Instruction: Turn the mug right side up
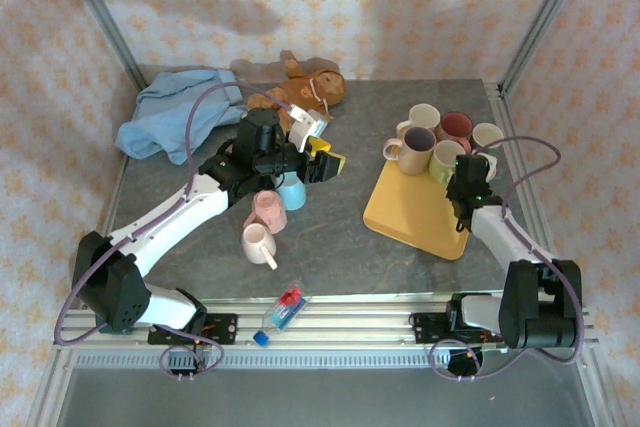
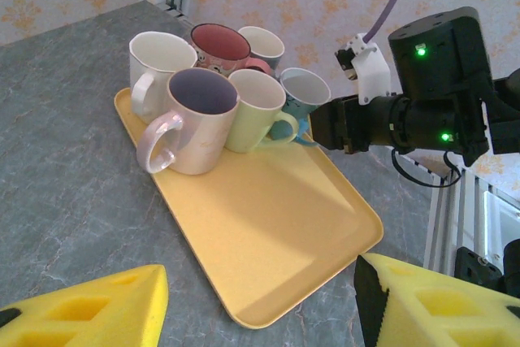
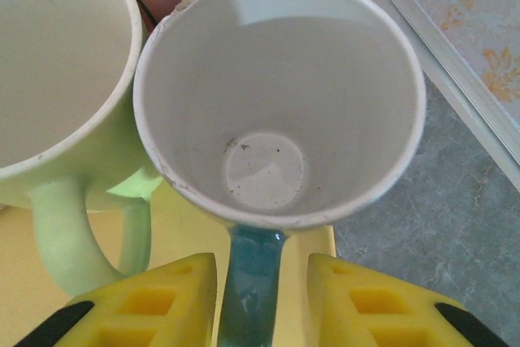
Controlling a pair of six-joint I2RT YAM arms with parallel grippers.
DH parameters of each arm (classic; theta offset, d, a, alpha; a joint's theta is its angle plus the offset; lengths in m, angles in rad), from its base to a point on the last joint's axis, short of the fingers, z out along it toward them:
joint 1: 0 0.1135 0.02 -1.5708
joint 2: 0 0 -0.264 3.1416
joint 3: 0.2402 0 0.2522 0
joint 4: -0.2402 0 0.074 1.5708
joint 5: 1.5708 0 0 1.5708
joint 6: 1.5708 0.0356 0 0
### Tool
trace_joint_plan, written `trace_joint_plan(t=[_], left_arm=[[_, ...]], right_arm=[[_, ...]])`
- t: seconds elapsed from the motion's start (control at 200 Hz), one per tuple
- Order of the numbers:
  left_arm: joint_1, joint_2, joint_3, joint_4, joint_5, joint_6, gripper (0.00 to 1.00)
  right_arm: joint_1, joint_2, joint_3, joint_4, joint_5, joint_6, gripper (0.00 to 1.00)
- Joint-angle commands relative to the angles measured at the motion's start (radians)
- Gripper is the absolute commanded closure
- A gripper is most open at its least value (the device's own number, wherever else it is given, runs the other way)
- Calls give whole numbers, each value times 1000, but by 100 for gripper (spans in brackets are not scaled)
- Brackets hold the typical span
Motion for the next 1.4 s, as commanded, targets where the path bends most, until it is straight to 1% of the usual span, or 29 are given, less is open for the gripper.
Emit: trace_joint_plan(t=[0.0,0.08,0.19,0.395,0.475,0.555,0.666,0.756,0.896,1.026,1.116,1.161,1.201,1.281,1.341,1.396], left_arm=[[-8,-13,8,13,-23,-5,37],[-7,-19,5,6,-30,-3,37],[-8,-32,5,-17,-49,0,37],[-8,-57,8,-96,-142,-44,37],[-7,-68,8,-134,-173,-65,37],[-8,-81,11,-193,-225,-95,36],[-8,-95,38,-323,-339,-157,36],[-8,-110,41,-420,-432,-219,36],[-8,-161,-13,-495,-551,-304,36],[-7,-210,-34,-616,-610,-330,36],[-8,-251,-35,-733,-687,-411,36],[-8,-277,-47,-778,-705,-462,36],[-8,-301,-60,-810,-719,-535,36],[-8,-341,-93,-855,-725,-652,36],[-14,-367,-117,-875,-731,-718,36],[-26,-381,-129,-914,-758,-787,36]], right_arm=[[1,-54,-3,-56,6,30,63],[1,-98,10,-101,5,47,58],[1,-153,54,-204,5,79,52],[1,-211,186,-370,-54,86,50],[1,-224,229,-404,-116,63,50],[1,-234,255,-418,-217,40,51],[2,-219,302,-469,-342,55,50],[7,-189,343,-530,-416,71,50],[61,-141,385,-601,-517,31,50],[140,-108,411,-663,-536,-11,50],[177,-92,412,-687,-529,-13,50],[189,-83,409,-691,-527,-12,50],[200,-75,407,-693,-525,-7,50],[211,-54,414,-707,-537,2,50],[213,-44,429,-730,-564,13,50],[212,-12,443,-752,-617,22,51]])
